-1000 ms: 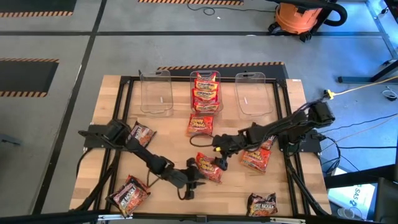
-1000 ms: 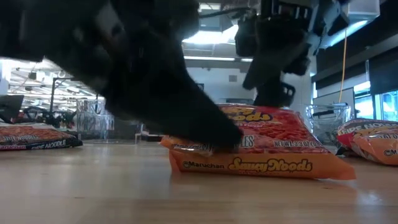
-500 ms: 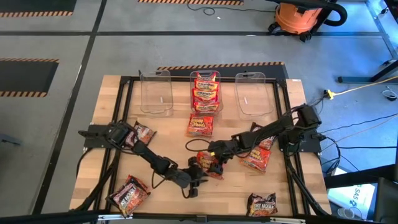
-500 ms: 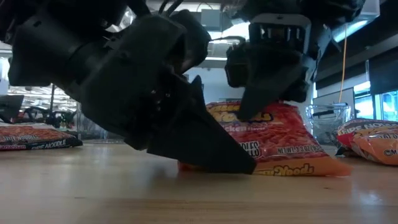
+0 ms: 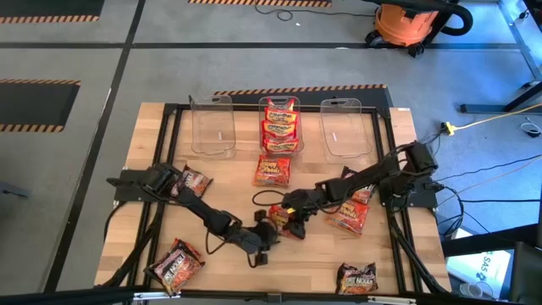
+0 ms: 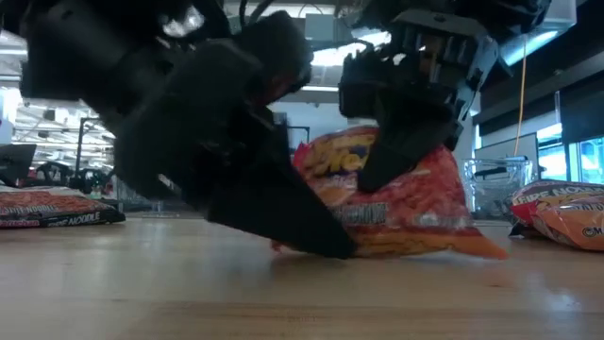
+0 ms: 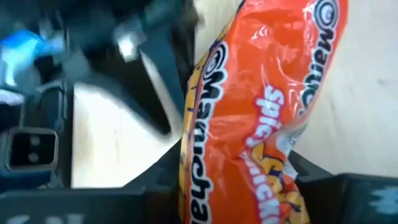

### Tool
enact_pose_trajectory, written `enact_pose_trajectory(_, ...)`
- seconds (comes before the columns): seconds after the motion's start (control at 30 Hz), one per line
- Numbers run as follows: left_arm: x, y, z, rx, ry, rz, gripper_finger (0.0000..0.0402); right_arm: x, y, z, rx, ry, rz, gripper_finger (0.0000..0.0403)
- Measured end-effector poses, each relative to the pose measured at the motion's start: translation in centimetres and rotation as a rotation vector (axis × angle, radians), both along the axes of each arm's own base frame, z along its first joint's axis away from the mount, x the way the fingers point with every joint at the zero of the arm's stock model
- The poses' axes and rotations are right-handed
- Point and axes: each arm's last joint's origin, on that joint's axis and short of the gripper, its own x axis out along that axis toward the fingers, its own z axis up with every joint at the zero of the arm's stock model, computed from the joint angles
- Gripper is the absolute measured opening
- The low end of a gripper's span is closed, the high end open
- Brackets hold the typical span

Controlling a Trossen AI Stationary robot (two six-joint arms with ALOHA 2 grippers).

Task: Sort Maruchan noodles
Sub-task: Put the orange noodle pack into the right transparent bin

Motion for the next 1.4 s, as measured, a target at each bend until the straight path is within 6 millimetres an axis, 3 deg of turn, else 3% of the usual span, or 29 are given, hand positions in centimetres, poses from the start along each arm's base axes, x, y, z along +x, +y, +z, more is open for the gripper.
enact_pose_trajectory(0.17,-1.8,0.3,3.5,0.050,0.115,-0.029,0.0105,-1.1,-0.8,2.5,-0.102,-0.046,0.057,0.0121)
enact_pose_trajectory(0.3,-3.7,1.1,6.3,0.065,0.176,-0.066,0.0105,-2.3,-2.6,5.1,-0.195,-0.073,0.061,0.0134)
enact_pose_trajectory(0.57,-7.7,5.7,9.7,0.048,0.116,-0.074,0.0105,-7.4,-8.9,11.4,-0.460,-0.112,-0.017,0.0124)
enact_pose_trajectory(0.8,-10.1,9.5,10.6,0.018,0.029,0.021,0.0105,-13.1,-14.7,15.0,-0.826,-0.039,-0.219,0.0130)
enact_pose_trajectory(1.0,-10.6,11.1,9.9,0.059,0.045,0.047,0.0105,-16.0,-20.5,15.1,-1.019,0.161,-0.366,0.0127)
enact_pose_trajectory(1.23,-10.8,11.8,9.0,0.065,0.082,0.066,0.0105,-18.0,-26.4,12.3,-0.890,0.315,-0.389,0.0127)
enact_pose_trajectory(1.4,-10.8,12.0,9.0,0.055,0.082,0.056,0.0105,-17.6,-29.0,9.7,-0.798,0.320,-0.356,0.0127)
